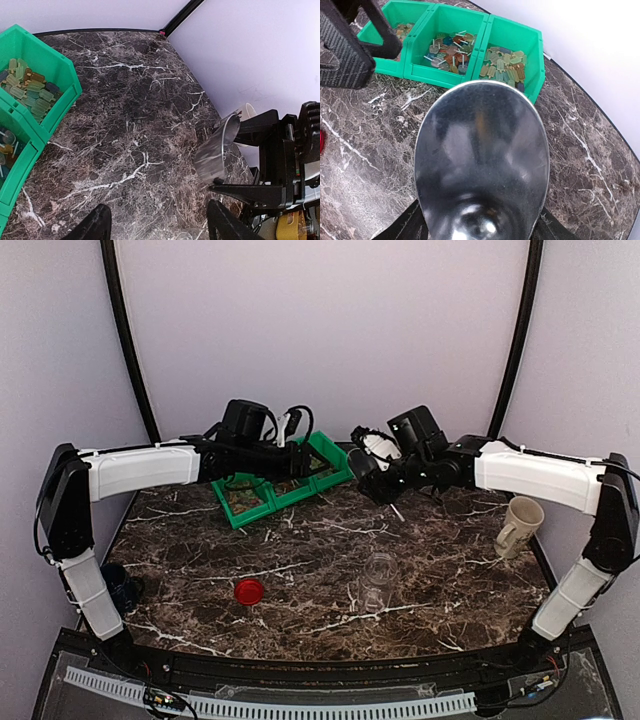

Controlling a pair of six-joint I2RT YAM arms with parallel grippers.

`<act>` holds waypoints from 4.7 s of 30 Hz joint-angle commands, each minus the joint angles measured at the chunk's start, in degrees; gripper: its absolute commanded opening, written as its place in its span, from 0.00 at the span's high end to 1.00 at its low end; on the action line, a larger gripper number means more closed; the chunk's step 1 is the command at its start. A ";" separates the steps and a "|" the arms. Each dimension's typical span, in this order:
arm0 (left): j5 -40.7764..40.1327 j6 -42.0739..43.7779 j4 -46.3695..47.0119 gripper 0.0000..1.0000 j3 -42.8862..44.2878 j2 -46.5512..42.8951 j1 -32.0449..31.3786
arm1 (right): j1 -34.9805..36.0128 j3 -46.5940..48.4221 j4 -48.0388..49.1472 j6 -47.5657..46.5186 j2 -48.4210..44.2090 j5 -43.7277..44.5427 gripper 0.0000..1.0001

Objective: Pack the candies
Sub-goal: Pick up the spatula from the center of the board, then pass from the right arm to the left, then pass from the left arm to the right

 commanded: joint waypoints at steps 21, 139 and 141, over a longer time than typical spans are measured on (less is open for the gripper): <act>15.76 0.87 9.20 0.49 -0.05 0.45 -0.35 | 6.97 2.86 0.64 -9.72 -0.03 -1.05 0.36; 31.52 -15.90 21.41 1.00 -5.15 2.66 2.66 | 12.41 -17.18 20.54 -23.77 -16.42 7.83 1.00; 31.59 -15.86 21.45 0.98 -5.24 2.67 2.66 | 12.39 -17.24 21.03 -23.43 -16.52 8.33 1.00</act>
